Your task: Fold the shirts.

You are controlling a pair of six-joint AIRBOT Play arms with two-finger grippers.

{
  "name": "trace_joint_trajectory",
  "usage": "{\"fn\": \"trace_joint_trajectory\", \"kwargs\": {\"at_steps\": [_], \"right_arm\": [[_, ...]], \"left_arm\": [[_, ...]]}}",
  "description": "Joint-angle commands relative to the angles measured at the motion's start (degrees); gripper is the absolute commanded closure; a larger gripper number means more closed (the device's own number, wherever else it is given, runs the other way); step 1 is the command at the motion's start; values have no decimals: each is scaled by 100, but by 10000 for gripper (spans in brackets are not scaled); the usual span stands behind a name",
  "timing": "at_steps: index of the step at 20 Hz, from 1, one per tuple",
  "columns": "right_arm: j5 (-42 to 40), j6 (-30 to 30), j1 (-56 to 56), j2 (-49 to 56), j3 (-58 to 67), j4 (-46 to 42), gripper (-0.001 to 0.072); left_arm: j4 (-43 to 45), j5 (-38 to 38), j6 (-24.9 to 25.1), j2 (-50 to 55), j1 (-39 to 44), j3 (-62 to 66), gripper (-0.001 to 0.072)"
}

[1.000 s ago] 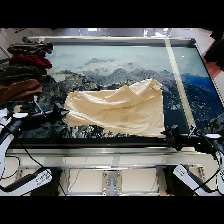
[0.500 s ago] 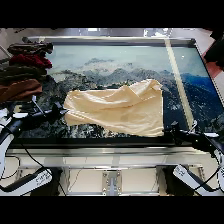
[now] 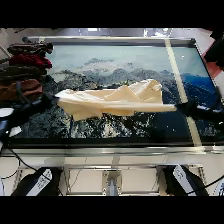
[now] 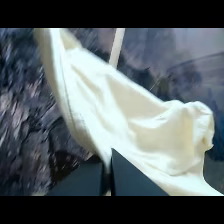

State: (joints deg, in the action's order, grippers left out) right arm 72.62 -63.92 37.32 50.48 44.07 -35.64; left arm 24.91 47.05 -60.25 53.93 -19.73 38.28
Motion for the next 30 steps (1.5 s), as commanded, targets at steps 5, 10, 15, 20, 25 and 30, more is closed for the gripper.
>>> {"fn": "trace_joint_trajectory", "kwargs": {"at_steps": [5, 10, 15, 20, 25, 30], "right_arm": [[330, -605, -4, -1899, 4592, -2004, 703], [302, -608, -4, -1622, 6391, -2087, 704], [846, -608, -11, -476, 5716, -981, 702], [221, -39, -813, 1025, 3869, -216, 702], [-2138, -229, -2253, 3060, 3246, -1200, 702], [-3488, -354, -2815, 4618, 4085, -1032, 696]], "left_arm": [[-9, -275, -195, -3027, -623, 2345, 693], [13, -319, -302, -3106, -675, 3797, 693], [426, 1316, -885, -1648, -636, 3807, 694], [1709, 1255, -1005, 640, 774, 3574, 694], [1899, -1731, -1268, 2879, 1690, 3628, 694], [1355, -1941, -1261, 4144, 1707, 4157, 645]]}}
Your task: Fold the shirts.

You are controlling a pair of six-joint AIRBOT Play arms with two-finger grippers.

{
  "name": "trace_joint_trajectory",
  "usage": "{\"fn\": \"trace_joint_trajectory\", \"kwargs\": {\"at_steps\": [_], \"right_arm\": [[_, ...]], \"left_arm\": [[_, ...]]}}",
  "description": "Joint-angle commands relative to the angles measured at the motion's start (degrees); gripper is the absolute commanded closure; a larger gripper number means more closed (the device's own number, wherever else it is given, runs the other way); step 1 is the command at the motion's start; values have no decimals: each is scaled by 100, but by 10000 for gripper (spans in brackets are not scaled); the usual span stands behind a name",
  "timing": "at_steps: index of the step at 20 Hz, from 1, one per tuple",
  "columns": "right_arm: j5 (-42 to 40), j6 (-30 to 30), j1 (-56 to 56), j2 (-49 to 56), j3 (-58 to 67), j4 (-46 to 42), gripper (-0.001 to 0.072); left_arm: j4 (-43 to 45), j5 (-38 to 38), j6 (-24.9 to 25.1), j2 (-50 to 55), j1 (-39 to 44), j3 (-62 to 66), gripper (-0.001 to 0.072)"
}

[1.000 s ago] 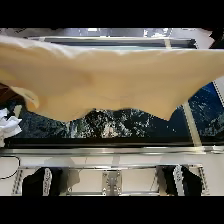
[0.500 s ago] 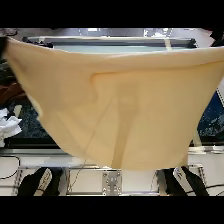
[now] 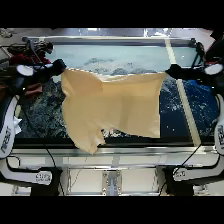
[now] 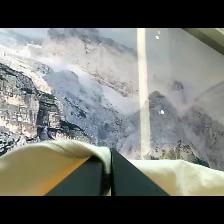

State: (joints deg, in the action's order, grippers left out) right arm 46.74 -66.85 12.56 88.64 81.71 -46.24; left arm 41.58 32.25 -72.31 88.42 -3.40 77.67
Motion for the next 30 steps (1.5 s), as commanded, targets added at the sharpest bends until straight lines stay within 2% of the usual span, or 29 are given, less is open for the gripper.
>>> {"fn": "trace_joint_trajectory", "kwargs": {"at_steps": [1, 2, 3, 5, 6, 8, 10, 12, 14, 16, 17, 20, 26, 27, 28, 30], "right_arm": [[-879, -57, -369, 898, 518, 28, 657], [-817, -59, -361, 883, 680, -11, 474], [-564, -59, -306, 824, 894, -107, 305], [575, -92, -50, 616, 1488, -592, 314], [1239, -254, 164, 435, 1749, -1047, 332], [2262, -365, 643, -55, 1803, -1843, 332], [2942, -304, 1241, -629, 1263, -1996, 332], [2747, -57, 1757, -1351, -55, -1676, 332], [2087, 149, 2129, -2094, -1738, -1043, 330], [1491, 275, 2358, -2671, -3222, -264, 330], [1493, 367, 2402, -2791, -3635, -33, 330], [2343, 568, 2396, -2752, -4052, 35, 330], [2448, 612, 2396, -2745, -4057, 326, 330], [2483, 612, 2396, -2745, -4057, 339, 330], [2511, 612, 2396, -2745, -4057, 358, 330], [2577, 612, 2396, -2745, -4057, 448, 330]], "left_arm": [[-481, -455, -55, 675, 15, 221, 280], [-546, -350, -61, 581, -79, 223, 6], [-570, -57, -57, 398, -243, 223, 9], [-560, 901, -28, -164, -723, 214, 10], [-483, 1381, 164, -505, -992, 179, 11], [343, 2179, 629, -1333, -1467, -118, 13], [1019, 2450, 501, -2288, -1781, -1143, 13], [973, 2201, 181, -3230, -2015, -2693, 13], [542, 1956, -391, -3853, -2116, -4103, 13], [7, 1987, -487, -3939, -2135, -5025, 13], [-90, 1985, -483, -3853, -2135, -5281, 13], [-166, 2118, -424, -3359, -2138, -5504, 14], [-1016, 2732, 673, -2144, -2133, -5501, 16], [-1215, 2726, 833, -2057, -2133, -5501, 49], [-1303, 2721, 925, -1993, -2129, -5501, 147], [-1318, 2717, 981, -1943, -2044, -5501, 155]]}}
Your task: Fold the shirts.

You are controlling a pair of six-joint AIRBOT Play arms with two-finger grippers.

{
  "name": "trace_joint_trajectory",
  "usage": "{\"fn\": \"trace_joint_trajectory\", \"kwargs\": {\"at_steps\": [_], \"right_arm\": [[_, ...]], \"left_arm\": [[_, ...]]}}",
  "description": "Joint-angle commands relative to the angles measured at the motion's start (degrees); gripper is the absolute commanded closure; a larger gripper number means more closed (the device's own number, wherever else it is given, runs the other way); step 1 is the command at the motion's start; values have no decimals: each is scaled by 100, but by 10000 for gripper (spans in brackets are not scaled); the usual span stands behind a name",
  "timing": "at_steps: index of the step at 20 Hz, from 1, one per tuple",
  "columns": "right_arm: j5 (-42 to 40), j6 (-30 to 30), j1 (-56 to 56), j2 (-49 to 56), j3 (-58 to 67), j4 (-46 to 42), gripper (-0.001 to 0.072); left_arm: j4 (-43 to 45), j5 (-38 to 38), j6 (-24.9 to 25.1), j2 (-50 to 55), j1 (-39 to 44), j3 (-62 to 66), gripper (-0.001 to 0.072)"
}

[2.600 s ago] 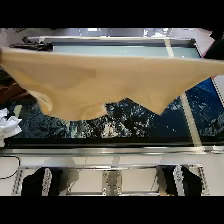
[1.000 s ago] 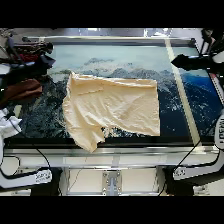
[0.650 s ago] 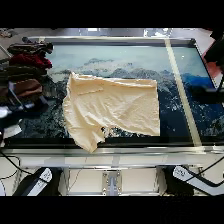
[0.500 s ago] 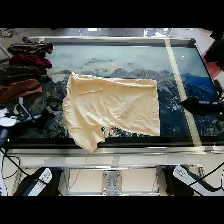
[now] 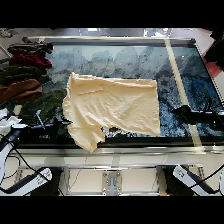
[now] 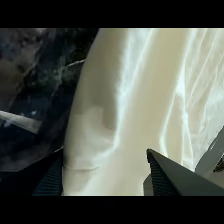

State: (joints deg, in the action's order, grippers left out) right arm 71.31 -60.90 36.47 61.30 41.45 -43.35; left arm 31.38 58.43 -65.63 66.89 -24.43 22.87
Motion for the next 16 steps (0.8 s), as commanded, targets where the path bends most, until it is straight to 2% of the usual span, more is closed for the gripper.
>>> {"fn": "trace_joint_trajectory", "kwargs": {"at_steps": [1, 2, 4, 5, 8, 10, 14, 16], "right_arm": [[129, 17, 4, -11, -31, 181, 330], [140, 17, 4, -11, -31, 225, 330], [160, 15, 4, -11, -31, 310, 330], [179, 15, 4, -11, -31, 304, 330], [249, -122, 7, -50, -81, 13, 330], [138, -715, 35, -190, -529, -240, 329], [503, -1333, 33, 28, -1840, -155, 321], [518, -1368, 33, 201, -2133, 9, 320]], "left_arm": [[-297, 61, 313, 210, 136, -22, 203], [-297, -37, 315, 210, 238, -22, 335], [-361, -306, 448, 210, 483, -22, 523], [-428, -378, 470, 210, 605, -20, 668], [-671, -426, 590, 210, 756, -13, 691], [-660, -426, 645, 208, 754, -9, 691], [-660, -442, 660, 208, 754, -9, 691], [-660, -442, 660, 208, 756, -9, 691]]}}
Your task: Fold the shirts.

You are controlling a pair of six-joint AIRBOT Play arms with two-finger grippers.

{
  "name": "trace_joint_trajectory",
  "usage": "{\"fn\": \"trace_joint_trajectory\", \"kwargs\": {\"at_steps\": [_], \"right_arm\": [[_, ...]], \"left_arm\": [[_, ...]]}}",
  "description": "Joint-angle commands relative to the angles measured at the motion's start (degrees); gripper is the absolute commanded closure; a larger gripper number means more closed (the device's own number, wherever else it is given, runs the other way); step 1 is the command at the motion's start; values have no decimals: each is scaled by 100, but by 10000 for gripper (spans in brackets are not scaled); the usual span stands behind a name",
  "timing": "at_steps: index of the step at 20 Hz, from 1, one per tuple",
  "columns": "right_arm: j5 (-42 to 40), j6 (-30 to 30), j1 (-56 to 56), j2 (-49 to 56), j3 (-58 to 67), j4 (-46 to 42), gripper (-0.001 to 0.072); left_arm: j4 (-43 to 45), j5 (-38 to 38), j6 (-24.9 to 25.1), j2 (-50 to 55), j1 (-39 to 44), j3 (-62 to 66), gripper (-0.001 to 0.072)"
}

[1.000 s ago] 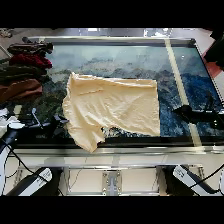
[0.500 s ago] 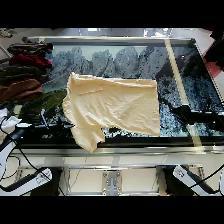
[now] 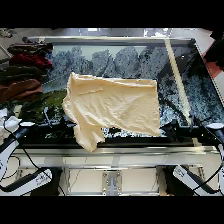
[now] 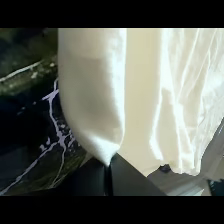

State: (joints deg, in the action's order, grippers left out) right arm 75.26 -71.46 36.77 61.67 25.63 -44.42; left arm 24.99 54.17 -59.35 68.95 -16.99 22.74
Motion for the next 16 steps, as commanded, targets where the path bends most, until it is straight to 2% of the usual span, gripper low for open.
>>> {"fn": "trace_joint_trajectory", "kwargs": {"at_steps": [1, 8, 13, 14, 16], "right_arm": [[87, -376, 0, 251, -614, 136, 320], [-1073, -264, -4, 756, -658, 914, 322], [-1252, -210, -4, 1110, -658, 997, 346], [-1311, -48, -4, 1139, -658, 1093, 415], [-1397, 433, -4, 1137, -658, 1569, 630]], "left_arm": [[-22, -15, 31, 2, 11, 4, 691], [-22, -15, 28, 2, 11, 4, 691], [-22, -17, 28, 2, 13, 4, 691], [-22, -17, 28, 2, 11, 4, 691], [-24, -17, 31, 0, 11, 11, 691]]}}
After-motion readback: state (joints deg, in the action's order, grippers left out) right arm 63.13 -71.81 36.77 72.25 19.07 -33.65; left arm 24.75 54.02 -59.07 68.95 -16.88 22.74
